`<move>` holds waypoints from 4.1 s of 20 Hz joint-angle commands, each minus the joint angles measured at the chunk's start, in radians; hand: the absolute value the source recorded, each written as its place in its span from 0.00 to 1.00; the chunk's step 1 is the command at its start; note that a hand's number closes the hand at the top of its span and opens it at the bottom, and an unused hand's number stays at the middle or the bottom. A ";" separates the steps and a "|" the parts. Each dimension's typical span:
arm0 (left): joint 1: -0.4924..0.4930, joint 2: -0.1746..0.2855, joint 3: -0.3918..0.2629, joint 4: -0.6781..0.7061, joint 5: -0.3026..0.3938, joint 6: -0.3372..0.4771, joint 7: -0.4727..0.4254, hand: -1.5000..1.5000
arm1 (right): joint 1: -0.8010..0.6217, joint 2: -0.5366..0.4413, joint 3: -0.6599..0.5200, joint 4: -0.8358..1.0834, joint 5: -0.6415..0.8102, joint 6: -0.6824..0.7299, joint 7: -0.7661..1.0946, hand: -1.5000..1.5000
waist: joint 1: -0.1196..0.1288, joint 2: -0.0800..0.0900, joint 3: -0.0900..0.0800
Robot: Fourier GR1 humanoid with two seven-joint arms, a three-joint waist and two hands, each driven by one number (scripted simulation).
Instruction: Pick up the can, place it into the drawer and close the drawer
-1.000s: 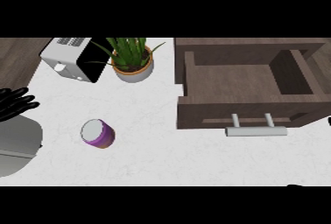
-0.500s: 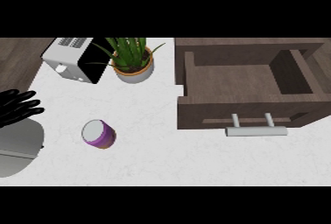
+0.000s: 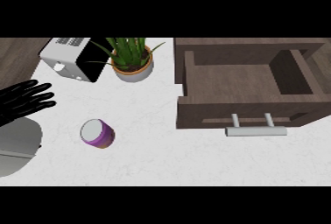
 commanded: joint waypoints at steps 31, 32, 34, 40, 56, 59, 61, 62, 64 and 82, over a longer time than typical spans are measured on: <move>-0.169 -0.435 0.239 0.575 -1.120 -0.016 -0.576 0.00 | 0.022 0.049 -0.205 0.022 -0.082 0.228 0.020 0.00 | -0.013 0.010 -0.006; -0.095 -0.478 0.202 0.514 -1.157 0.011 -0.623 0.00 | 0.041 0.100 -0.174 -0.051 -0.071 0.193 0.056 0.00 | -0.006 0.008 -0.006; -0.116 -0.465 0.183 0.571 -1.216 0.020 -0.692 0.00 | 0.045 0.061 -0.229 0.021 -0.109 0.247 0.015 0.00 | -0.010 0.008 -0.006; -0.174 -0.471 0.132 0.727 -1.311 0.092 -0.827 0.00 | 0.003 0.044 -0.227 -0.013 -0.141 0.195 0.099 0.00 | -0.024 0.015 -0.009; -0.241 -0.525 0.066 0.924 -1.332 0.111 -0.900 0.00 | 0.036 0.077 -0.244 -0.068 -0.158 0.238 0.102 0.00 | -0.023 0.013 -0.008; -0.221 -0.541 0.068 0.950 -1.323 0.116 -0.933 0.00 | 0.026 0.082 -0.244 -0.038 -0.140 0.241 0.092 0.00 | -0.025 0.016 -0.008; -0.280 -0.569 0.091 0.988 -1.289 0.102 -0.862 0.00 | 0.025 0.069 -0.239 -0.093 -0.169 0.227 0.133 0.00 | -0.028 0.016 -0.009; -0.254 -0.534 0.088 0.963 -1.285 0.061 -0.877 1.00 | 0.044 0.082 -0.262 -0.028 -0.151 0.276 0.070 0.00 | -0.015 0.009 -0.006; -0.271 -0.577 0.079 0.961 -1.276 0.050 -0.847 1.00 | 0.002 0.037 -0.273 -0.041 -0.190 0.224 0.133 0.00 | -0.012 0.011 -0.007; -0.221 -0.748 0.413 0.831 -0.935 0.699 -0.801 1.00 | 0.080 0.131 -0.291 -0.071 -0.170 0.236 0.114 0.00 | 0.048 -0.011 -0.001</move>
